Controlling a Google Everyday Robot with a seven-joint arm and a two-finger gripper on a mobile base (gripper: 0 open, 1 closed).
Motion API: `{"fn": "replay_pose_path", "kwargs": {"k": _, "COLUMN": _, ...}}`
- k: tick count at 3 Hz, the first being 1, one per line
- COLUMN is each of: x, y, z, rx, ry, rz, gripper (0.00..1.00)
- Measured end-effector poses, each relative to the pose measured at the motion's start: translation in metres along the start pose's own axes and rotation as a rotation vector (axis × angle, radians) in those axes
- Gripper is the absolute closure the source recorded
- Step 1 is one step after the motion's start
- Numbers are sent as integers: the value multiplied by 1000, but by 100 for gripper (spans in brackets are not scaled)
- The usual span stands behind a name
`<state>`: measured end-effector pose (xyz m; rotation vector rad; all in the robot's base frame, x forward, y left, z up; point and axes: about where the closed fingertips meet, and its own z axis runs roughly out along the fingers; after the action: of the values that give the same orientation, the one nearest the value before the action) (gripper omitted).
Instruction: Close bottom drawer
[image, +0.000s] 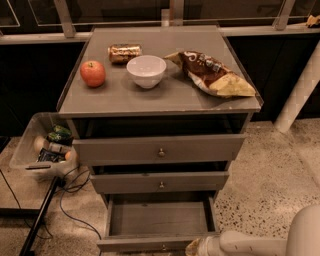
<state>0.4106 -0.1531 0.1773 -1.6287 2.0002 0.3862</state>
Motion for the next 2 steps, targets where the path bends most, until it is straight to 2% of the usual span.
{"fn": "replay_pose_path", "kwargs": {"k": 1, "x": 0, "y": 0, "z": 0, "rx": 0, "ry": -1, "rz": 0, "gripper": 12}}
{"fn": "replay_pose_path", "kwargs": {"k": 2, "x": -4, "y": -8, "z": 7, "rx": 4, "ry": 4, "rz": -20, "gripper": 0}}
